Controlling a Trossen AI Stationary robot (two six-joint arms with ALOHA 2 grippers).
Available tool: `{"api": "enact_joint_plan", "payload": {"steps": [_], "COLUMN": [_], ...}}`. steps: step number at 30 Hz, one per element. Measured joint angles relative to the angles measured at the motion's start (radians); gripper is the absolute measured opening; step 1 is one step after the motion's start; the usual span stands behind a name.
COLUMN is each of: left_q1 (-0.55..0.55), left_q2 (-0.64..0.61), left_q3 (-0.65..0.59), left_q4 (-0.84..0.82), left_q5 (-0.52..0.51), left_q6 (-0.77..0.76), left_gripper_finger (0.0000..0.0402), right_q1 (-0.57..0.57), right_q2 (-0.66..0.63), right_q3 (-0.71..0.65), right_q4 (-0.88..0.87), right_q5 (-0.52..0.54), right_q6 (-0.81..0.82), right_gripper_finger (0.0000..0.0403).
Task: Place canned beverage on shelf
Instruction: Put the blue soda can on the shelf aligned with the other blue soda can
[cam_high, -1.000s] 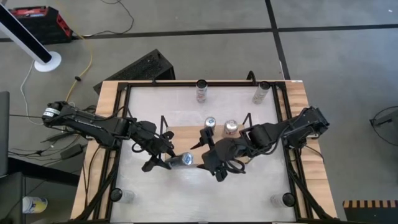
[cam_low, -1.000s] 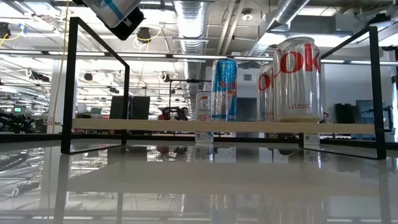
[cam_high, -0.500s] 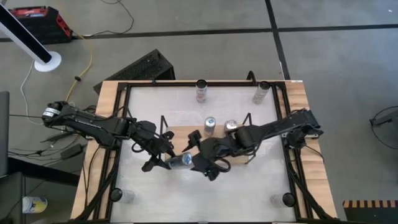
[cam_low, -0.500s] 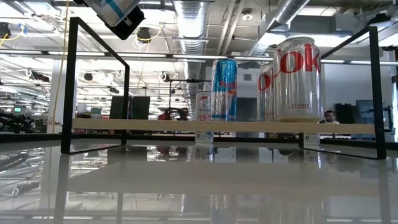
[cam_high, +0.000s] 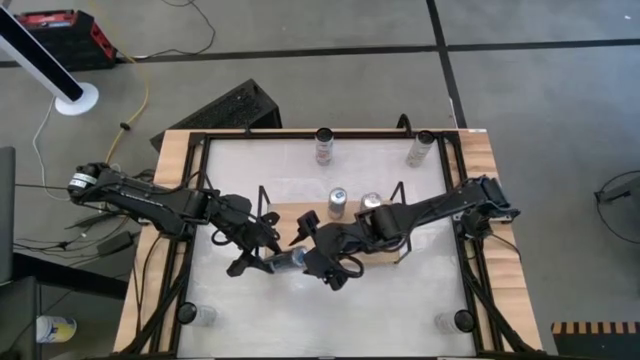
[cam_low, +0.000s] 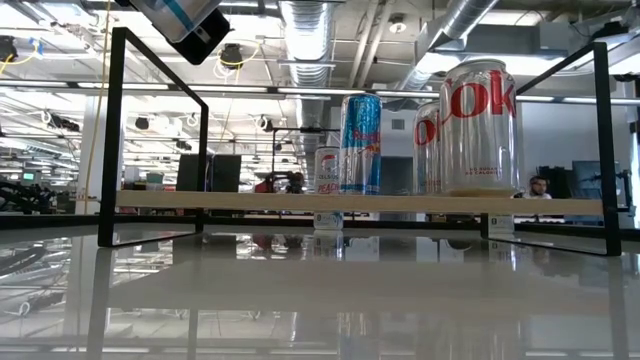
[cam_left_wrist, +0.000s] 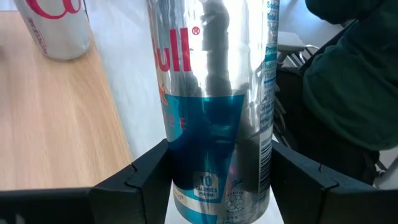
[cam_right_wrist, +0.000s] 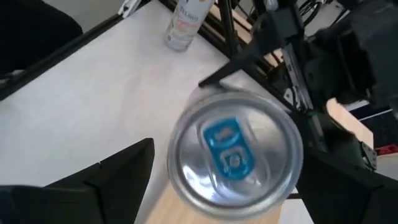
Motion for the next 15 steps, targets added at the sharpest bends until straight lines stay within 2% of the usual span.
{"api": "enact_joint_plan", "payload": {"steps": [7, 11, 15], "left_q1": [0.000, 0.000, 0.000], "left_q2": [0.000, 0.000, 0.000], "left_q3": [0.000, 0.000, 0.000], "left_q4": [0.002, 0.007, 0.007], "left_q5": [-0.021, -0.024, -0.041], "left_q6": [-0.002, -0.009, -0.010], "left_gripper_finger": [0.0206, 0.0206, 0.0207], "right_q1": [0.005, 0.005, 0.007], "right_q2": [-0.003, -0.003, -0.003], "right_q3": [0.000, 0.000, 0.000], "right_q4": [0.009, 0.010, 0.008], "right_q5": [0.008, 0.053, 0.055], "right_q6": [0.025, 0.027, 0.026], "right_gripper_finger": [0.0359, 0.0314, 0.0261]}}
